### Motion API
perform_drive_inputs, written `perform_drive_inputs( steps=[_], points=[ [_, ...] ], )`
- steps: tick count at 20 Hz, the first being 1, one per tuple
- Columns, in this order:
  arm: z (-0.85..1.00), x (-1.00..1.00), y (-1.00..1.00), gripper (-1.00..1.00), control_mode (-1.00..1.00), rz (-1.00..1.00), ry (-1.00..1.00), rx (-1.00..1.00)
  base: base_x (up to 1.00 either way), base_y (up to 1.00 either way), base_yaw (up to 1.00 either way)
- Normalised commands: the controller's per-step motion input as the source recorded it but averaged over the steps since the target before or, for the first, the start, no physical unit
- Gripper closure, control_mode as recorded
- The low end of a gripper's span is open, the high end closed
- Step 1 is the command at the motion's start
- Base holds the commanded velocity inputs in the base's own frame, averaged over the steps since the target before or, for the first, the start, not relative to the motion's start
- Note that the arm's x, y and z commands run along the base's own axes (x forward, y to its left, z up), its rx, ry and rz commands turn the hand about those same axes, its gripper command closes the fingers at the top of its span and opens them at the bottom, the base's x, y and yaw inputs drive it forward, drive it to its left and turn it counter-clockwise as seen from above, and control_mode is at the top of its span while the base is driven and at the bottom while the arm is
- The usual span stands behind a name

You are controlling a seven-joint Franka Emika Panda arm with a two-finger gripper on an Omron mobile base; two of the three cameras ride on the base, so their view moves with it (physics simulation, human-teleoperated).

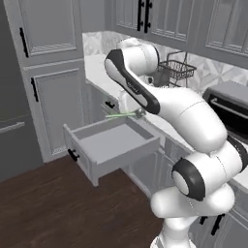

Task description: Take a straw from the drawer in front and place it inside the glass cup on the dining counter.

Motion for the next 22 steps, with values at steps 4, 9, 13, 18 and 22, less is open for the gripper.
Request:
perform_drive_inputs(
  steps=[4, 9, 13, 18, 22],
  points=[
    [0.0, 0.0, 0.0, 1.0, 1.0, 0.0, 0.0, 0.0, -0.13, 0.36, 0.95],
    [0.0, 0.0, 0.0, 1.0, 1.0, 0.0, 0.0, 0.0, -0.15, 0.26, 0.97],
    [0.0, 0.0, 0.0, 1.0, 1.0, 0.0, 0.0, 0.0, -0.17, 0.16, 0.92],
    [0.0, 0.0, 0.0, 1.0, 1.0, 0.0, 0.0, 0.0, -0.05, 0.23, 0.85],
    [0.0, 0.0, 0.0, 1.0, 1.0, 0.0, 0.0, 0.0, -0.06, 0.39, 0.82]
  ],
)
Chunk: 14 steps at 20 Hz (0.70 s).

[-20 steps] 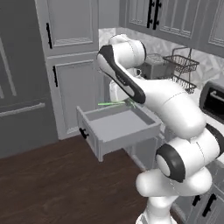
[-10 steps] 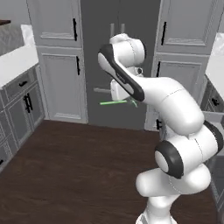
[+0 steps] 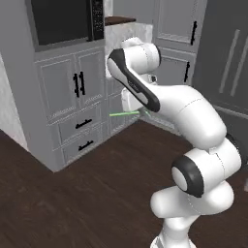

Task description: Take a straw from the drawer in front and place it inside the glass cup on the dining counter.

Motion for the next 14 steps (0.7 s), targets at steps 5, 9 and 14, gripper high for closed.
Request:
perform_drive_inputs(
  steps=[5, 9, 14],
  points=[
    [0.0, 0.0, 0.0, 1.0, 1.0, 0.0, 0.0, 0.0, 0.0, 0.65, 0.76],
    [0.0, 0.0, 0.0, 1.0, 1.0, 0.0, 0.0, 0.0, 0.29, 0.86, 0.62],
    [0.0, 0.0, 0.0, 1.0, 1.0, 0.0, 0.0, 0.0, 0.79, 0.75, 0.43]
  ],
)
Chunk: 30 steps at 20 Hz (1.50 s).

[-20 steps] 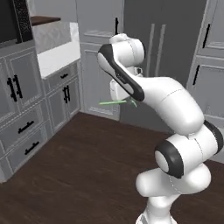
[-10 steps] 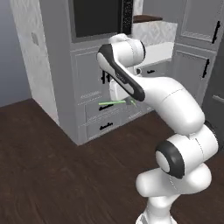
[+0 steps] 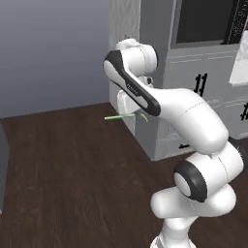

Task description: Take a straw from the drawer in front and place it inside the glass cup on the dining counter.

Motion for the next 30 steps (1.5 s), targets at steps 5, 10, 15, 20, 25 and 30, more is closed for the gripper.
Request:
perform_drive_inputs(
  steps=[5, 10, 15, 20, 25, 30],
  points=[
    [0.0, 0.0, 0.0, 1.0, 1.0, 0.0, 0.0, 0.0, 1.0, 0.28, 0.25],
    [0.0, 0.0, 0.0, 1.0, 1.0, 0.0, 0.0, 0.0, 1.0, 0.17, 0.18],
    [0.0, 0.0, 0.0, 1.0, 1.0, 0.0, 0.0, 0.0, 1.0, 0.23, 0.17],
    [0.0, 0.0, 0.0, 1.0, 1.0, 0.0, 0.0, 0.0, 1.0, 0.28, 0.17],
    [0.0, 0.0, 0.0, 1.0, 1.0, 0.0, 0.0, 0.0, 1.0, 0.34, 0.2],
    [0.0, 0.0, 0.0, 1.0, 1.0, 0.0, 0.0, 0.0, 1.0, 0.48, 0.24]
  ],
)
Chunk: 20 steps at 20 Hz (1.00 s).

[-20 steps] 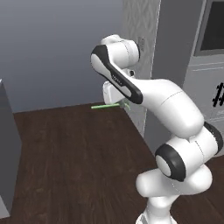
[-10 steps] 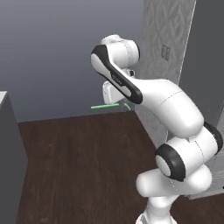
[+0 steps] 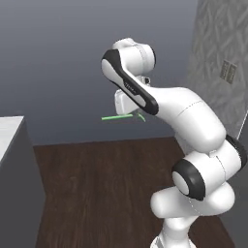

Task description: Take a straw from the drawer in front and place it inside the glass cup on the dining counter.

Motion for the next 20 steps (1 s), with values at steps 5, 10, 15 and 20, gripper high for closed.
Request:
perform_drive_inputs(
  steps=[5, 10, 15, 20],
  points=[
    [0.0, 0.0, 0.0, 1.0, 1.0, 0.0, 0.0, 0.0, 1.0, 0.49, 0.26],
    [0.0, 0.0, 0.0, 1.0, 1.0, 0.0, 0.0, 0.0, 1.0, 0.2, 0.29],
    [0.0, 0.0, 0.0, 1.0, 1.0, 0.0, 0.0, 0.0, 1.0, 0.01, 0.36],
    [0.0, 0.0, 0.0, 1.0, 1.0, 0.0, 0.0, 0.0, 1.0, 0.0, 0.49]
  ],
)
